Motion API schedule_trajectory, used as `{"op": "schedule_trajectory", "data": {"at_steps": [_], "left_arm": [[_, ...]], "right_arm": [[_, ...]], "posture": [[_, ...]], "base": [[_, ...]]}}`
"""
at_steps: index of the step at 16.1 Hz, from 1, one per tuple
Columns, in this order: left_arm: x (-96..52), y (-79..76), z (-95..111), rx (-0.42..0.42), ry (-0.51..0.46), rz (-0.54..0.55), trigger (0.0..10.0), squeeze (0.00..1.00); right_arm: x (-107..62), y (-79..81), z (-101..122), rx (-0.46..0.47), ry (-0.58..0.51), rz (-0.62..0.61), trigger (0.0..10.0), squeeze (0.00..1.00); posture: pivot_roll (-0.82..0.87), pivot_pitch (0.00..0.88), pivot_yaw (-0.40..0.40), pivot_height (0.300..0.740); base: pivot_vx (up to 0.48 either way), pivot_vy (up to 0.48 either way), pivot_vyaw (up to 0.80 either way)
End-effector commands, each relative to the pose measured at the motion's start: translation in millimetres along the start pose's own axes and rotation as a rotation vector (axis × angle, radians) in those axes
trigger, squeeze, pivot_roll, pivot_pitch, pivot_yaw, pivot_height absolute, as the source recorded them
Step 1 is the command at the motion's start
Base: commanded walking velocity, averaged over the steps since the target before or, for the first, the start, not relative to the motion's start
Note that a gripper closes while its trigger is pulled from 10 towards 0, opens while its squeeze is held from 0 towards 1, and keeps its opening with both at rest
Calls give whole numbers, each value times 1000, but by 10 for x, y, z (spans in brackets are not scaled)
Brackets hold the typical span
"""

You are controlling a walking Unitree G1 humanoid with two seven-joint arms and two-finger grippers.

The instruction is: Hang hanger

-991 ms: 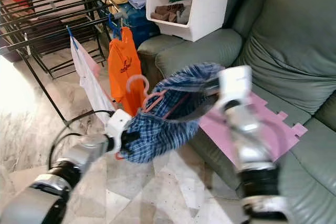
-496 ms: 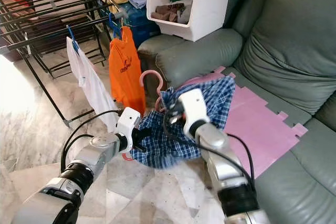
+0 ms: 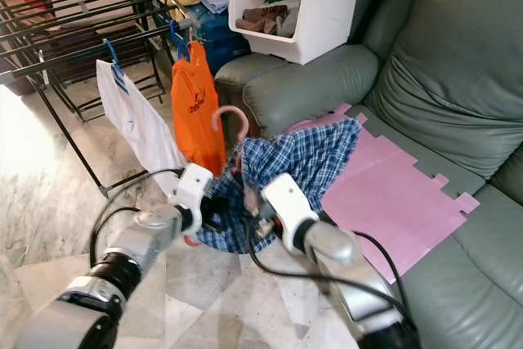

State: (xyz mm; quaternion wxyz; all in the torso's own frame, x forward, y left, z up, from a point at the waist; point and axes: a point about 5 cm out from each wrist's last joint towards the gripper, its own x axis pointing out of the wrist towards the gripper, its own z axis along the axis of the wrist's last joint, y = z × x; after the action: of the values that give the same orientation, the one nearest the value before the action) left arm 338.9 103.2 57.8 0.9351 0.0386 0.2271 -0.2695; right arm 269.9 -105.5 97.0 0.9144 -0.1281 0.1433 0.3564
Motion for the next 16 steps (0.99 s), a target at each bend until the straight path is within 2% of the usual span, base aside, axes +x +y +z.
{"op": "schedule_trajectory", "data": {"at_steps": [1, 2, 4, 5, 7, 8, 11, 12, 13, 14, 15, 16], "left_arm": [[-27, 145, 252, 13, -94, 66, 10000, 0], [-48, 209, 284, 33, -106, 91, 10000, 0], [-117, 396, 338, 20, -132, 172, 10000, 0], [-127, 425, 351, 8, -140, 188, 10000, 0], [-146, 475, 427, 32, -167, 215, 10000, 0], [-154, 499, 455, 37, -176, 227, 10000, 0], [-154, 518, 496, 33, -196, 254, 10000, 0], [-149, 510, 513, 20, -211, 265, 10000, 0], [-143, 501, 517, 12, -216, 265, 10000, 0], [-131, 476, 513, 19, -216, 250, 10000, 0], [-129, 476, 512, 22, -215, 250, 10000, 0], [-128, 478, 515, 24, -214, 249, 10000, 0]], "right_arm": [[-10, 73, -49, 8, 25, 13, 10000, 1000], [-41, 55, -81, 3, 28, -11, 10000, 1000], [-65, 37, -37, -34, -7, -58, 10000, 1000], [-72, 65, -45, -36, -1, -44, 10000, 1000], [-120, 205, -104, -83, 20, 60, 10000, 1000], [-134, 211, -131, -100, 33, 54, 10000, 1000], [-119, -70, -152, -184, 34, -214, 10000, 1000], [-150, -244, -37, -150, -55, -416, 10000, 1000], [-169, -271, 41, -94, -128, -460, 10000, 1000], [-126, -126, 35, 34, -145, -311, 10000, 1000], [-111, -4, -28, 79, -94, -173, 10000, 1000], [-134, 93, -77, 43, -56, -56, 10000, 1000]], "posture": [[-100, 10, 62, 740], [-102, 10, 61, 740], [-126, 9, 62, 740], [-128, 7, 59, 740], [-127, 8, 54, 740], [-127, 8, 53, 740], [-125, 9, 46, 740], [-125, 9, 46, 740], [-126, 9, 48, 740], [-129, 9, 50, 740], [-133, 9, 53, 740], [-136, 9, 55, 740]], "base": [[0, 0, 0], [0, 0, 0], [0, 0, 0], [0, 0, 0], [0, 0, 0], [0, 0, 0], [0, 0, 0], [0, 0, 0], [0, 0, 0], [0, 0, 0], [0, 0, 0], [0, 0, 0]]}}
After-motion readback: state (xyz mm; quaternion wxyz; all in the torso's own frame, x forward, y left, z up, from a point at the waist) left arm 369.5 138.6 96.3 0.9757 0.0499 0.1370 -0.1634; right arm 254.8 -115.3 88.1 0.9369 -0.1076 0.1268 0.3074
